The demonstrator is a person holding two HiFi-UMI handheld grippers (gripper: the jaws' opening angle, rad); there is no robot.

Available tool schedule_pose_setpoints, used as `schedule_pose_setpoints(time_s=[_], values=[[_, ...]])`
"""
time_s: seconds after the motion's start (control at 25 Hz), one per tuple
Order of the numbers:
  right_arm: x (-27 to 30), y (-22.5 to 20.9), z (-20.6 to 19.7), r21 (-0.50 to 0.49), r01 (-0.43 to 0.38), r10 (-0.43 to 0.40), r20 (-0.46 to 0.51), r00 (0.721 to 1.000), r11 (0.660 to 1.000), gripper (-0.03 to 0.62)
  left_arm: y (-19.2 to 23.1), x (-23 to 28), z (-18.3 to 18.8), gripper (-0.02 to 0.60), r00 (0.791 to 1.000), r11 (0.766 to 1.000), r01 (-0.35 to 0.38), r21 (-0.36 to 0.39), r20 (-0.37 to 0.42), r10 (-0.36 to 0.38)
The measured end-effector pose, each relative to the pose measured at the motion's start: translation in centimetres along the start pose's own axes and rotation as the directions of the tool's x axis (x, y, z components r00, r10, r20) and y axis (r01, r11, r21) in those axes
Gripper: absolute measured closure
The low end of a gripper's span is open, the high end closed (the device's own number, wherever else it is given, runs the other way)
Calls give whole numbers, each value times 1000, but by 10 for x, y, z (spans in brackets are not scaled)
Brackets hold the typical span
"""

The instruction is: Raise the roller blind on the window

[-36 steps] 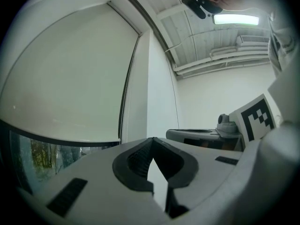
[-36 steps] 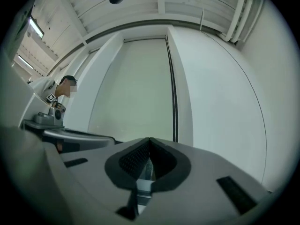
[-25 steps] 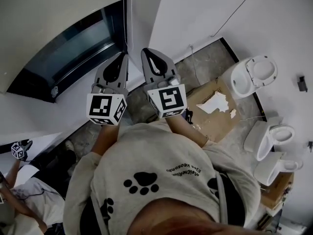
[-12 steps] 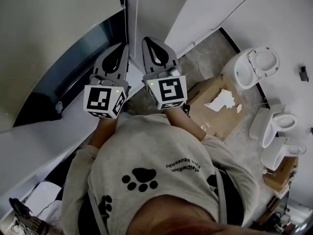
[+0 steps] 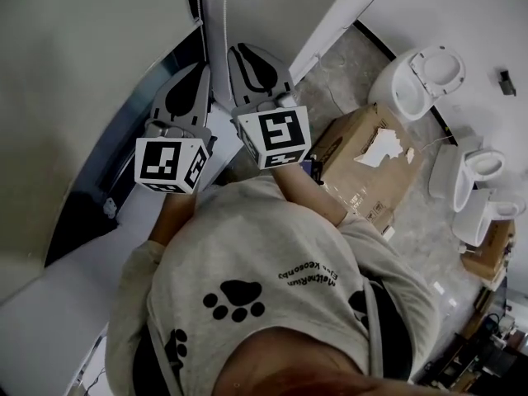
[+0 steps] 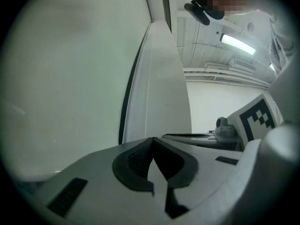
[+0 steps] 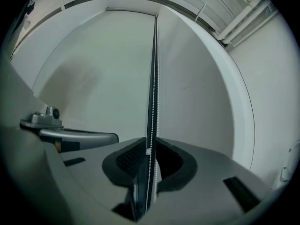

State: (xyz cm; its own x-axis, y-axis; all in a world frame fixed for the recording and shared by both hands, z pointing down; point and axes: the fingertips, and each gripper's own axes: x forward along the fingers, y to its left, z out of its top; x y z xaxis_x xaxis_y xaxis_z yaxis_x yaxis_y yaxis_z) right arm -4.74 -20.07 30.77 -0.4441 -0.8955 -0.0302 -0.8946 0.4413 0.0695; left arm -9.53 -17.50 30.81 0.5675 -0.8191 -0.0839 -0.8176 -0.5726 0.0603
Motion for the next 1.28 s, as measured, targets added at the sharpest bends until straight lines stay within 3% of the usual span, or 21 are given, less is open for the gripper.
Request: schedule_pose_setpoints(time_s=[0.08,0.64,0.76,0.88,1.28], values=[[10,-3,-2,19,1,-1,-16,1000,1000,499,4,6,-2,574,1000,1000,12,-4,-3,-12],[59,-18,-4,34,63,-62,-37,997,997,500,22,27,1,574,1000,999,26,-32,17,-26],[65,-18,-3,48,62,-60,-45,997,997,508,29,28,6,574,1000,999,7,-44,17,-6],[65,-19,0,57,64,-62,-34,998,996,577,33,27,7,574,1000,999,-11,-52,14,12],[45,2,-17,-36,-92,90,-64,994,995,583,29,20,-3,574,999,997,-42,-64,-4,42]])
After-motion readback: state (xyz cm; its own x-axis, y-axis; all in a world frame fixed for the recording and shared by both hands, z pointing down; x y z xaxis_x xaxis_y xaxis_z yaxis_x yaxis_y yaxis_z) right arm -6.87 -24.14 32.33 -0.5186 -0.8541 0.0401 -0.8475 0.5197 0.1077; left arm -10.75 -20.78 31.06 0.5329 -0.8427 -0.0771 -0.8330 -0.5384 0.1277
